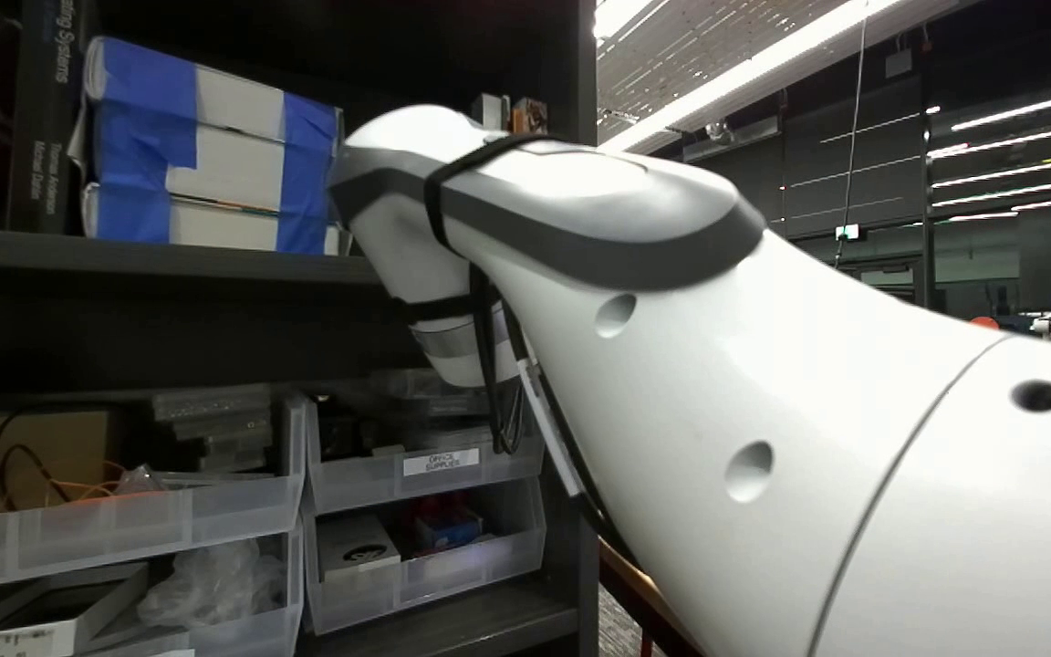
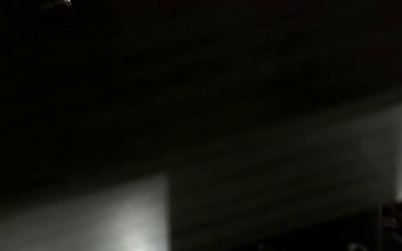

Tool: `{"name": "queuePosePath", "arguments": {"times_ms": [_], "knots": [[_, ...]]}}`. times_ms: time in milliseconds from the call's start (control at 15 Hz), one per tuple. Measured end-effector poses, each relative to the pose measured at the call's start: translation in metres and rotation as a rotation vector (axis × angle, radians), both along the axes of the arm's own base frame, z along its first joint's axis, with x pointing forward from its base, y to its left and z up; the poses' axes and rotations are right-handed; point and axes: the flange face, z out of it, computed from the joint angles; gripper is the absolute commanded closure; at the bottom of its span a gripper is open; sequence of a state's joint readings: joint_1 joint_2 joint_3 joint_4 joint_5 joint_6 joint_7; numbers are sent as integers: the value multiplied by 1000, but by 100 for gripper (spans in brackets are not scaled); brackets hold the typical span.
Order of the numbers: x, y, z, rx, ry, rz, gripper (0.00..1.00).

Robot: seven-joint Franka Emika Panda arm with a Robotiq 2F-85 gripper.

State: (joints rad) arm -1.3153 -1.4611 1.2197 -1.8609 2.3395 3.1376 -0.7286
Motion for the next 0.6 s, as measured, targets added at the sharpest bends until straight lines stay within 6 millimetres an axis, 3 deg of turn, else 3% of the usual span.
{"name": "queuePosePath", "arguments": {"times_ms": [67,133,267,600], "knots": [[0,0,0,0,0,0,13],[0,0,0,0,0,0,3],[0,2,0,-1,0,3,0],[-1,3,-5,-2,11,7,0]]}}
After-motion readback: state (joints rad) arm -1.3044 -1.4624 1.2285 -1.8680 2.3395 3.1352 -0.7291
